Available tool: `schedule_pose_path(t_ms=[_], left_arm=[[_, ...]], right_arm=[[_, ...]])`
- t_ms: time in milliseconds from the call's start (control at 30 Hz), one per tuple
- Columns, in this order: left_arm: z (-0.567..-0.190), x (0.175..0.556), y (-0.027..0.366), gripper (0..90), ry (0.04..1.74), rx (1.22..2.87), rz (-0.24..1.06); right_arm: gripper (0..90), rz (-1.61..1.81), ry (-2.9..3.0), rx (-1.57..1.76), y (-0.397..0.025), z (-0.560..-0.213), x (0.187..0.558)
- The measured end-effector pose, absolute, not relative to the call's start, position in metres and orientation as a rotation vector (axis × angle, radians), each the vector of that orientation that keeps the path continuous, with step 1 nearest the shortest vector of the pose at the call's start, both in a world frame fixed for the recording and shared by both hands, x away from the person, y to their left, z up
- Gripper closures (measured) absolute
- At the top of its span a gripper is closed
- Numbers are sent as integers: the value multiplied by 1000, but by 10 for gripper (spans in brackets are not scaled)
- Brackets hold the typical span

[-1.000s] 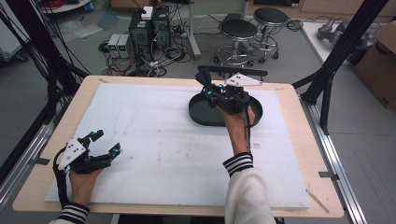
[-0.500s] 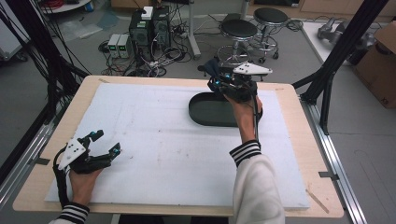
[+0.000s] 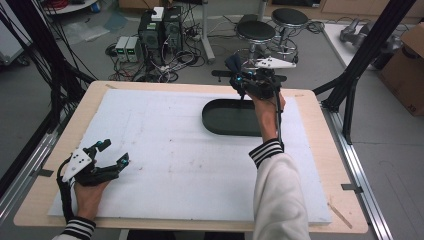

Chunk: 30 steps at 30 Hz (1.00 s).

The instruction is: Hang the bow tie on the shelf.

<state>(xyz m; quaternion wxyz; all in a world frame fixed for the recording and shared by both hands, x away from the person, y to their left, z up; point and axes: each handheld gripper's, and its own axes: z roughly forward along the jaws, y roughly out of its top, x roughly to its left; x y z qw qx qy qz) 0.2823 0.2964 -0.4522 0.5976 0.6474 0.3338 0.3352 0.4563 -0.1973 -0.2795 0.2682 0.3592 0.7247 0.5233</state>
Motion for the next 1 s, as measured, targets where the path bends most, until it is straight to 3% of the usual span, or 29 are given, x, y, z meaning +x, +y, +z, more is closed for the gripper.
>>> schedule_pose_path(t_ms=[1000], left_arm=[[-452,282,296,169,770,1504,779]], right_arm=[[746,1234,1910,1177,-210,-301,478]])
